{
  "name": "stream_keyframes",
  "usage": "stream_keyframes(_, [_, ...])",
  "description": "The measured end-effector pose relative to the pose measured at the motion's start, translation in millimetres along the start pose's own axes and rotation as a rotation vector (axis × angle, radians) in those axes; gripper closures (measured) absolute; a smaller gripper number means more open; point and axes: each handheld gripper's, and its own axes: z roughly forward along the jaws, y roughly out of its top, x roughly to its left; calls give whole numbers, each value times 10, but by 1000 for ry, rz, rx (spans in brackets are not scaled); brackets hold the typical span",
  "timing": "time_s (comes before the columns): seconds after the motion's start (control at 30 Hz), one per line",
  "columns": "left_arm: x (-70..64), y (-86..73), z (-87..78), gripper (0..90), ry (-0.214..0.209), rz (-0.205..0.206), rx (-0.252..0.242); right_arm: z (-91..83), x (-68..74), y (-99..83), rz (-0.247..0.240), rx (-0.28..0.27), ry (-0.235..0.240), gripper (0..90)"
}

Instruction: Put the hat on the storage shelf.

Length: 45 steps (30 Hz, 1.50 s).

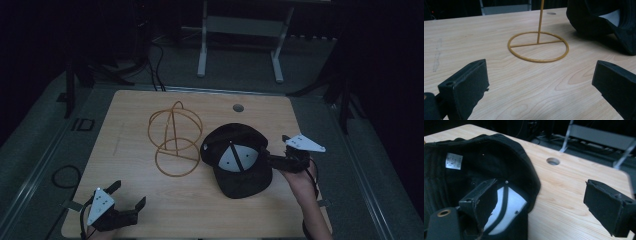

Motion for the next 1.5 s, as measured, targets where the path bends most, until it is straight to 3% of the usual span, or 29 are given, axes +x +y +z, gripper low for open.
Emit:
stream_keyframes(0.07, [4,1,0,10,-4,-3,1,93,12,11,9,15,-3,119])
stream_keyframes(0.17, [9,1,-4,10,-7,-5,0,224,29,32,28,41,32,111])
stream_keyframes(0.37, [12,-1,2,11,-19,-4,5,428,107,107,16,81,64,111])
stream_keyframes(0.6, [16,-3,-7,37,-28,-5,-8,578,148,188,-57,97,3,363])
stream_keyframes(0.63, [17,-2,-6,37,-26,-4,-7,593,154,192,-69,98,-1,441])
stream_keyframes(0.77, [17,-2,-9,38,-35,-5,-8,662,177,192,-110,129,14,539])
stream_keyframes(0.9, [13,1,-10,39,-38,-8,-9,685,209,201,-174,148,-38,719])
stream_keyframes(0.97, [13,2,-12,40,-38,-10,-9,680,221,214,-201,148,-49,856])
stream_keyframes(1.03, [18,1,-15,42,-40,-15,-7,669,225,235,-213,153,-32,873])
stream_keyframes(1.27, [24,-1,-13,42,-46,-27,-10,584,212,285,-132,101,12,879])
stream_keyframes(1.43, [16,4,-8,42,-49,-31,-11,443,200,385,-64,32,48,880])
stream_keyframes(1.5, [8,5,-9,43,-53,-33,-13,376,198,437,-60,10,53,880])
